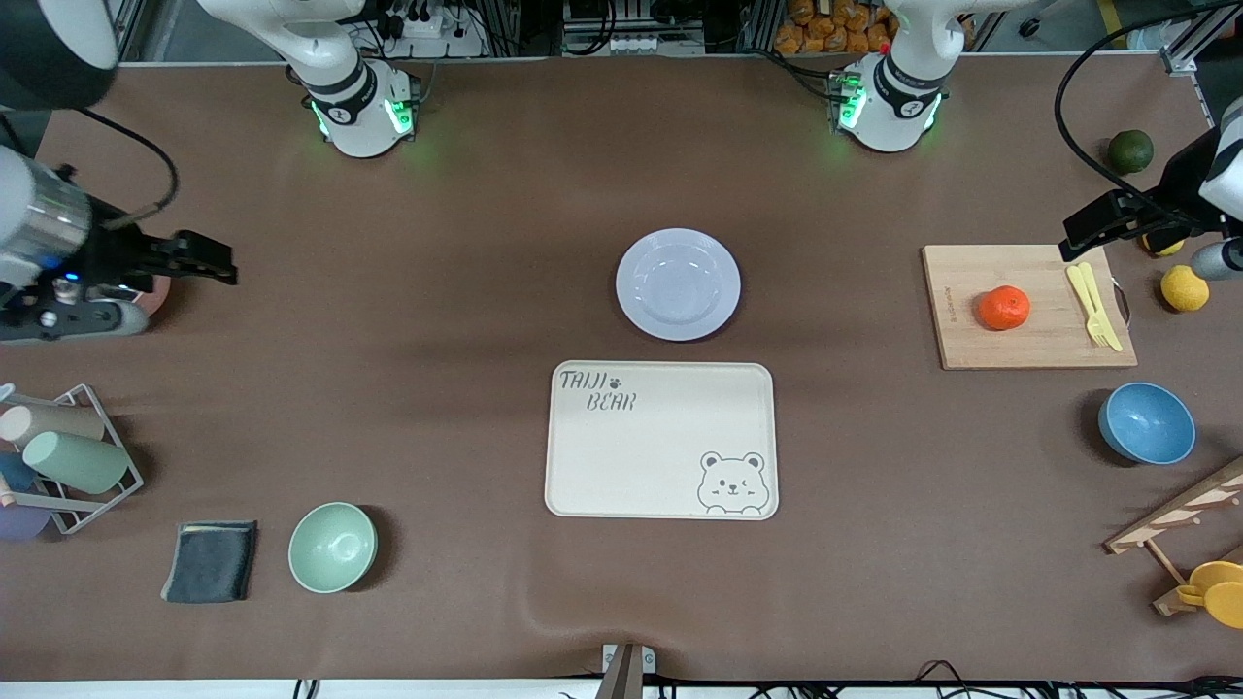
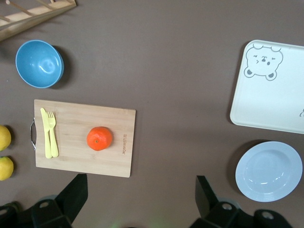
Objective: Place orange and plate with both arms
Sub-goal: 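Move the left gripper toward the orange on the cutting board, then lower the left gripper and grasp the orange on the board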
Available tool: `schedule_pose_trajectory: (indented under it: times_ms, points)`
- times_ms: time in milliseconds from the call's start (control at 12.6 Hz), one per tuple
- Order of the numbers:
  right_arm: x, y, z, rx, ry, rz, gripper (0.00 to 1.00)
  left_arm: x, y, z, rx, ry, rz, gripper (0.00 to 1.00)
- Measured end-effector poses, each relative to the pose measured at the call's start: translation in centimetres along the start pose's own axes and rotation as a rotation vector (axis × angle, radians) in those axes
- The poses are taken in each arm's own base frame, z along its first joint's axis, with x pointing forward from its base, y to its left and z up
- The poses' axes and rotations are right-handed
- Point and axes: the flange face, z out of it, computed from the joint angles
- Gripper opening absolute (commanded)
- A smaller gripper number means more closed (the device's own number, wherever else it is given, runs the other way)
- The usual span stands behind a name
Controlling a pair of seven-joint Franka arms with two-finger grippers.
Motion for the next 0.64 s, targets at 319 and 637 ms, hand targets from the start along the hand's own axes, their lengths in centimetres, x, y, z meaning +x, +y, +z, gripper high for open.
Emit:
schedule_pose_trajectory:
  times_ms: [319, 637]
  points:
    - [2.9, -1.1, 5.4, 0.081, -0.106, 0.006, 1.00, -0.3, -0.2, 2.4, 0.007, 0.006, -0.004, 1.00]
    - [4.1, -2.3, 9.4, 0.101, -0.154, -0.001, 1.00, -2.7, -3.0, 9.2, 0.042, 0.016, -0.036, 1.00]
